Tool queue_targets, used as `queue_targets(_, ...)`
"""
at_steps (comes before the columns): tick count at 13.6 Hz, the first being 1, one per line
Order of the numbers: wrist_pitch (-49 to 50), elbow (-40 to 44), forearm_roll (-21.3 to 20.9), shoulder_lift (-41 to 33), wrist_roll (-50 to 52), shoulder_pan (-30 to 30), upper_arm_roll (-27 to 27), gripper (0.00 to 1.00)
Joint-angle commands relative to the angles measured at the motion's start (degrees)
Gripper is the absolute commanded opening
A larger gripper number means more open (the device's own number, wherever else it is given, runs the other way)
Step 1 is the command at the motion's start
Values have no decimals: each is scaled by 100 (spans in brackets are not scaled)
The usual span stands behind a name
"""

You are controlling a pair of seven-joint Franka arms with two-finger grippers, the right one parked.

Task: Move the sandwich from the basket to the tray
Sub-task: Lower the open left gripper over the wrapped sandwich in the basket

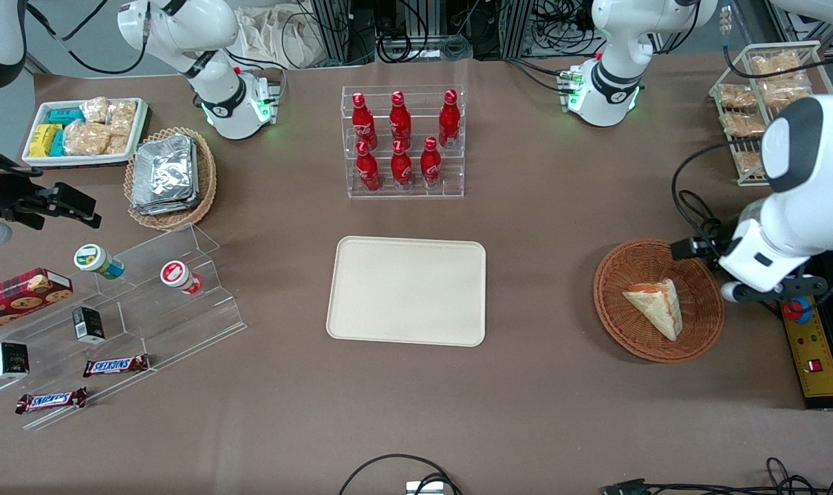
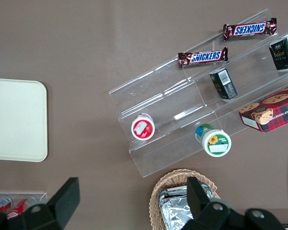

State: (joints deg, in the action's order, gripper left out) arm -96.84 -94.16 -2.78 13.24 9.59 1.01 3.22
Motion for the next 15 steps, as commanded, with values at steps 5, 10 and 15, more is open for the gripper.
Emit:
queue_targets(5,-1871,-1420,261,-59,2253,312,29,100)
queue_targets(10,-2998,-2150,269,117,3408,303,38,100)
queue_targets(15,-3174,-2326,287,266,3505,330,29,100)
